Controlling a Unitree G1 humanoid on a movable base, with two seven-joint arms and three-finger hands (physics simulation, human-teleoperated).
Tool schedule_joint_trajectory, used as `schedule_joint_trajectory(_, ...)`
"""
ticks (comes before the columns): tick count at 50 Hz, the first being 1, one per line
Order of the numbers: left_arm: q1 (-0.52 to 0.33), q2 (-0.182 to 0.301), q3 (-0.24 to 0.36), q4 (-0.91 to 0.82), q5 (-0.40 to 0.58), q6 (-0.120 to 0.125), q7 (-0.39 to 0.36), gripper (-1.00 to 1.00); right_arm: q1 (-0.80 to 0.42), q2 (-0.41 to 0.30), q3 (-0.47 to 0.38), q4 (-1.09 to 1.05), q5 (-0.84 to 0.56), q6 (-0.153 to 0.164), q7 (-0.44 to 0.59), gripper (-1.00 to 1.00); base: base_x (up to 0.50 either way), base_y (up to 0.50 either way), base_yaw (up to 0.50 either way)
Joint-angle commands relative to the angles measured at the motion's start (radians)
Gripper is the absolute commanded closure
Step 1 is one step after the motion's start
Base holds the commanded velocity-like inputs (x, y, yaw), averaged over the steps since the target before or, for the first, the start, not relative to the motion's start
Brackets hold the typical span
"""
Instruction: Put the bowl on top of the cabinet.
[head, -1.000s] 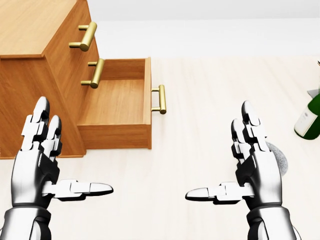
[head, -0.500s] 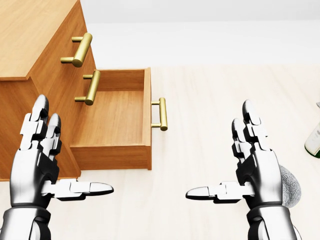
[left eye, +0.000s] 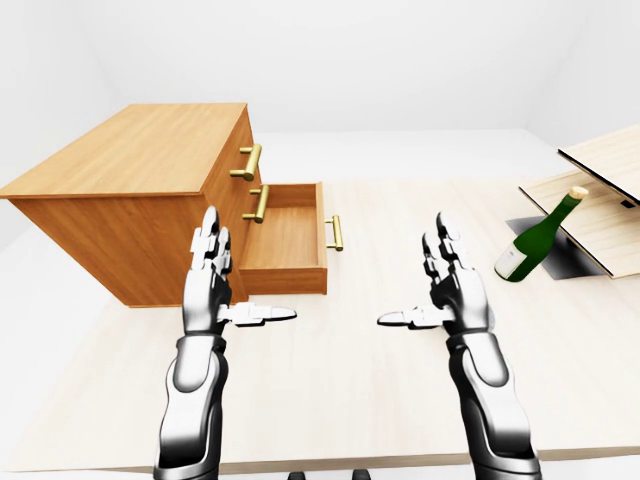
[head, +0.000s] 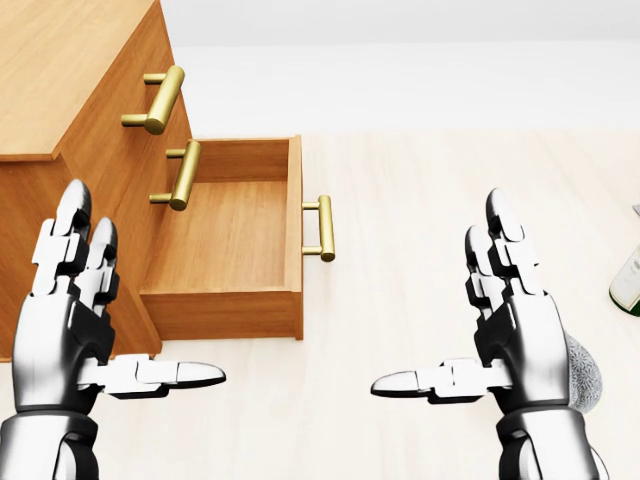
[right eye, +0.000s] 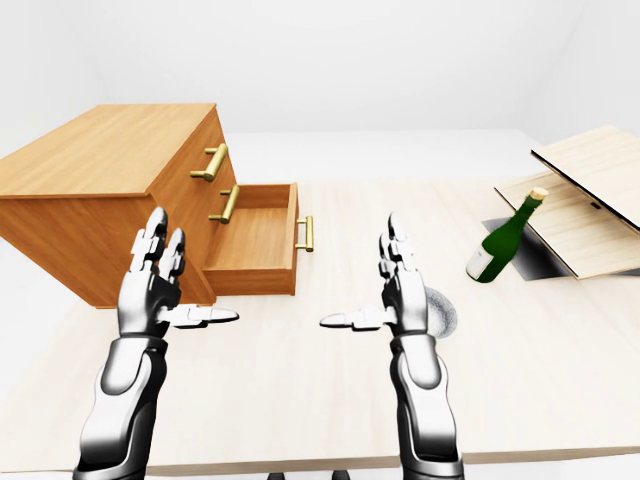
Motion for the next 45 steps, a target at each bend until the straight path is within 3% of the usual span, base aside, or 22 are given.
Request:
schedule_joint_trajectory(1,0.003,-0.001,-0.003,-0.021,0.003,0.000,0.000,-1.00,-0.039,-0.010,-0.029,0.001,-0.001,0.000,-0.020,-1.00,0.00,0.00,0.00)
schedule_joint_trajectory(11,0.007,-0.002,-0.007,-0.023,0.008,0.000,-0.001,-1.00,-0.118,-0.041,-0.064,-0.029,-0.015,0.000,-0.061,-1.00,0.00,0.00,0.00)
schedule_joint_trajectory(18,0.007,-0.001,-0.003,-0.031,0.008,0.000,-0.002,-1.00,-0.222,-0.114,-0.134,-0.029,-0.068,0.000,-0.093,-1.00,0.00,0.00,0.00)
schedule_joint_trajectory(19,0.015,0.000,-0.001,-0.025,0.013,0.000,-0.002,-1.00,-0.298,-0.301,-0.237,0.056,-0.183,0.000,-0.065,-1.00,0.00,0.00,0.00)
schedule_joint_trajectory(45,0.013,-0.002,-0.001,-0.004,0.018,0.000,-0.005,-1.00,-0.284,-0.309,-0.302,0.161,-0.296,0.000,-0.031,-1.00,0.00,0.00,0.00)
